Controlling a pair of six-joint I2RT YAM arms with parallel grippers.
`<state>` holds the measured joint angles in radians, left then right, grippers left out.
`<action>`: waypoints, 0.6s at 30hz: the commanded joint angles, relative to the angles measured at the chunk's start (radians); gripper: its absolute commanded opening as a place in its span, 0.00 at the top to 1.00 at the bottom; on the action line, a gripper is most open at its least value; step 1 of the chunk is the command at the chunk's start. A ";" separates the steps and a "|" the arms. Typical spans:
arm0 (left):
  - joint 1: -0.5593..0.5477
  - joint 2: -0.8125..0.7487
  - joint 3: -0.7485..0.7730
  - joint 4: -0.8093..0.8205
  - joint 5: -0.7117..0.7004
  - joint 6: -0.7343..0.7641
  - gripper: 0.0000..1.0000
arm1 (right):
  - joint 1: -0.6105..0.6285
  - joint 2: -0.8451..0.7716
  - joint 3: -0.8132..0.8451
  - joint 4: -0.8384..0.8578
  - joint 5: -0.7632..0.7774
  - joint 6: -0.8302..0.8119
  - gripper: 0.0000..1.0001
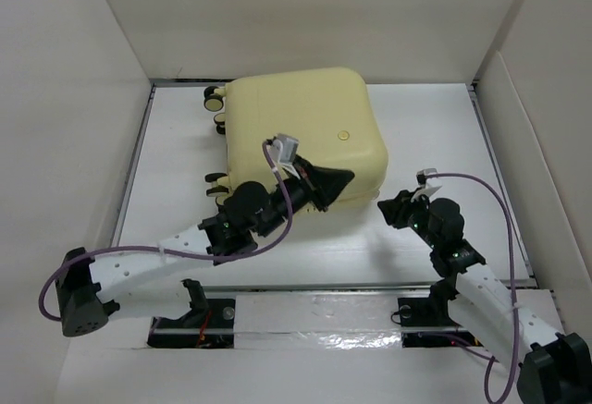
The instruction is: Pack the luggage
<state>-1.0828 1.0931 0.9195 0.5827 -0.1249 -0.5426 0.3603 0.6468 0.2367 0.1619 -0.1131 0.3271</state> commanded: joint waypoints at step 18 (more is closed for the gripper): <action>-0.085 0.054 -0.489 0.060 -0.288 -0.163 0.53 | -0.109 0.336 0.078 0.376 -0.270 -0.184 0.51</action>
<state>-1.1931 1.1347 0.4015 0.5705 -0.4080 -0.7055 0.2581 0.9405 0.2558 0.4416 -0.3389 0.1867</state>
